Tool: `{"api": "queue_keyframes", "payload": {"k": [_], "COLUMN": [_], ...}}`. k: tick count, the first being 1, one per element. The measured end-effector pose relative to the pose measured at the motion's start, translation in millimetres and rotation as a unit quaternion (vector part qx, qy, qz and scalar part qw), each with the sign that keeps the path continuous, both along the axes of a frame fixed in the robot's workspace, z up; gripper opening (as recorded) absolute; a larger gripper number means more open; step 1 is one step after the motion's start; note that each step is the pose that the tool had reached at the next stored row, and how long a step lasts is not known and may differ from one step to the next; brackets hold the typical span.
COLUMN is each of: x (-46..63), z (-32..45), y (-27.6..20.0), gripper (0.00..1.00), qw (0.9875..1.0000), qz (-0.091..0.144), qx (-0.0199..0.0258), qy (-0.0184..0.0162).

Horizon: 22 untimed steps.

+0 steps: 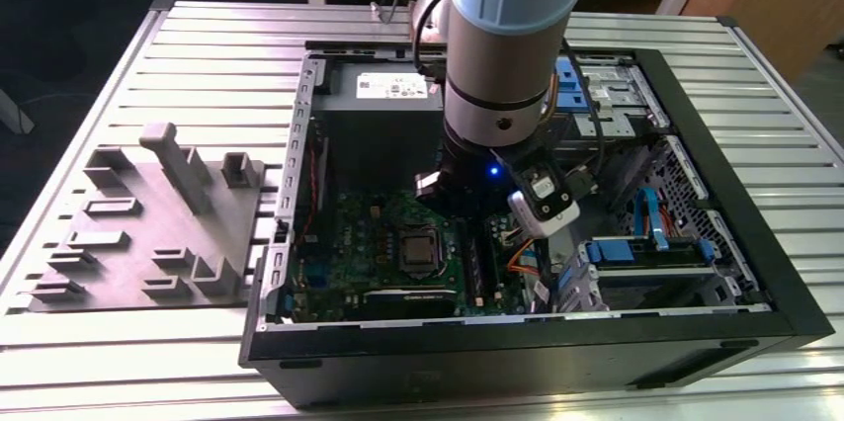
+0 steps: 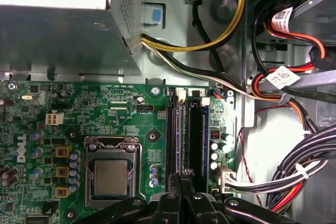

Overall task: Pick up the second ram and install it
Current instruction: 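Insert the second ram into the second slot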

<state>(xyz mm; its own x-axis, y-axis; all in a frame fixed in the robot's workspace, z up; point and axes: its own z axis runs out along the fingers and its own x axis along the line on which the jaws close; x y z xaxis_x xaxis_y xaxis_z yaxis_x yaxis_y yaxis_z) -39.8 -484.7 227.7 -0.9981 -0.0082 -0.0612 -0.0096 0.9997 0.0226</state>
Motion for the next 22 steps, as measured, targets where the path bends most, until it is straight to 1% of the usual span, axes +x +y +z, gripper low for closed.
{"api": "queue_keyframes", "payload": {"k": [10,16,22], "x": [0.0,1.8,2.8], "z": [-0.5,-0.7,-0.7], "y": [0.0,0.0,0.0], "gripper": [0.11,0.11,0.11], "qw": [1.0,0.9999,0.9999], "qz": [0.0,-0.01,-0.014], "qx": [0.0,0.0001,0.0], "qy": [0.0,-0.0001,0.0]}}
